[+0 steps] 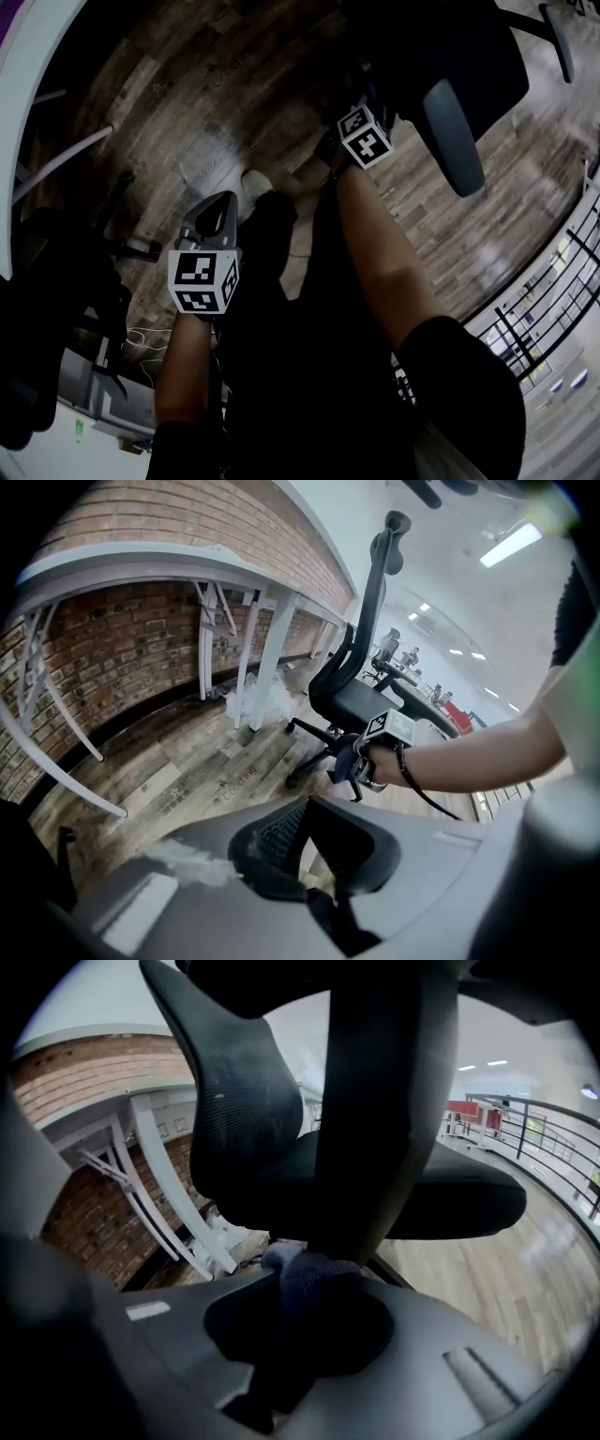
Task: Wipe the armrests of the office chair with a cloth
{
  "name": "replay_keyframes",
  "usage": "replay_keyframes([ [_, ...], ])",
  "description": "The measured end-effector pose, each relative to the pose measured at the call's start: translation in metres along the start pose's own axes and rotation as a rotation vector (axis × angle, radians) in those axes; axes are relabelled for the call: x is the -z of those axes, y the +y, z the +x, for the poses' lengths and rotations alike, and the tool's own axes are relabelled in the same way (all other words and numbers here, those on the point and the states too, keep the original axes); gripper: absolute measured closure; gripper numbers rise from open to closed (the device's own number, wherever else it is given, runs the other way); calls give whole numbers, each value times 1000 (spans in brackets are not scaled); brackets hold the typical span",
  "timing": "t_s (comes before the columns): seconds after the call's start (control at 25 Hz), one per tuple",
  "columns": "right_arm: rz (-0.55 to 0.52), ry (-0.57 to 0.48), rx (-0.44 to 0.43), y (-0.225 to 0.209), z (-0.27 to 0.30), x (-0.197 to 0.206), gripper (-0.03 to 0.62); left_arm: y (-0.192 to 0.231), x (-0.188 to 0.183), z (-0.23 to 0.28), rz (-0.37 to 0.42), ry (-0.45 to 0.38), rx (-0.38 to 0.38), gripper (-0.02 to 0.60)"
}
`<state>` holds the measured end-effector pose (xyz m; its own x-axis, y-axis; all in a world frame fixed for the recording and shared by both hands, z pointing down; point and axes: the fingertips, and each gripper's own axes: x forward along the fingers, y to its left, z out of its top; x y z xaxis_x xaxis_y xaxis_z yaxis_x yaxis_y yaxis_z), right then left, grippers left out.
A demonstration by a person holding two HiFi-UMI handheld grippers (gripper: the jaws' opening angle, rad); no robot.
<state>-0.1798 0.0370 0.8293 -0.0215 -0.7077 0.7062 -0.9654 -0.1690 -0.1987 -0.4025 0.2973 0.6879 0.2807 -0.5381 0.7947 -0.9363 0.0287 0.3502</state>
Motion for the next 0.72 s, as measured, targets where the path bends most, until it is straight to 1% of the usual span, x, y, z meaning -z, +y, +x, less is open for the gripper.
replay_keyframes([
  [0.16, 82, -26, -6, -4, -24, -20, 525, -10, -14, -9, 19, -11, 15, 575],
  [0.36, 251, -64, -13, 2, -54, -51, 523, -26, -37, -19, 55, -28, 39, 575],
  [0.48, 271, -110, -10, 1, -73, -71, 523, -35, -49, -25, 75, -36, 51, 575],
  [0.72, 283, -139, -16, -1, -101, -93, 523, -48, -71, -35, 120, -44, 72, 575],
])
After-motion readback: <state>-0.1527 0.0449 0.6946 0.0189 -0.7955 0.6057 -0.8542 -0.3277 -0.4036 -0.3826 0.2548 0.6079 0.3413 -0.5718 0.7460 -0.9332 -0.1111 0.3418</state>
